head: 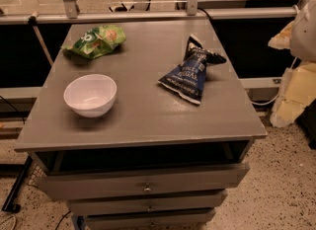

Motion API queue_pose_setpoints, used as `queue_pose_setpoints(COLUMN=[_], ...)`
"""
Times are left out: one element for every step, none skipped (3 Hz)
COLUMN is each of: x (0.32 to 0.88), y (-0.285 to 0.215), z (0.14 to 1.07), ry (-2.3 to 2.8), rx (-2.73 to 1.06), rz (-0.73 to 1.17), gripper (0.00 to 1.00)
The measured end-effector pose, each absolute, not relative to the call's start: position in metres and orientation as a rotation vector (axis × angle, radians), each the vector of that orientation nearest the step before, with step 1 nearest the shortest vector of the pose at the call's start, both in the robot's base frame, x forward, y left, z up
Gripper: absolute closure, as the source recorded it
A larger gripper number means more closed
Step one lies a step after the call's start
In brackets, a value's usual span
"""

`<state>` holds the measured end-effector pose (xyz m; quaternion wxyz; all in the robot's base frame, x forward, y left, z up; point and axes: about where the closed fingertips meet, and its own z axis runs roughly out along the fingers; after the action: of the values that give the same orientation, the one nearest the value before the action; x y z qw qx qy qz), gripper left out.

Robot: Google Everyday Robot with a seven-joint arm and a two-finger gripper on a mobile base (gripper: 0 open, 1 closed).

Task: Place blue chip bag into white bowl

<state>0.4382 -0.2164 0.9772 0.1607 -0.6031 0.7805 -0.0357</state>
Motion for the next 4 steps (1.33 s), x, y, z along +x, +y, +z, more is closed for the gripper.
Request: queue_pose_setpoints(x=[0.438, 0.476, 0.511, 0.548], y=[-0.216, -0.207, -0.190, -0.161], z=[0.977, 0.975, 0.968, 0.949], ry=[2.229, 2.125, 2.021, 1.866], rx=[-1.723, -1.752, -1.843, -1.999], rz=[-0.102, -0.094, -0.105, -0.128], gripper=[0.00, 0.00, 0.00, 0.00])
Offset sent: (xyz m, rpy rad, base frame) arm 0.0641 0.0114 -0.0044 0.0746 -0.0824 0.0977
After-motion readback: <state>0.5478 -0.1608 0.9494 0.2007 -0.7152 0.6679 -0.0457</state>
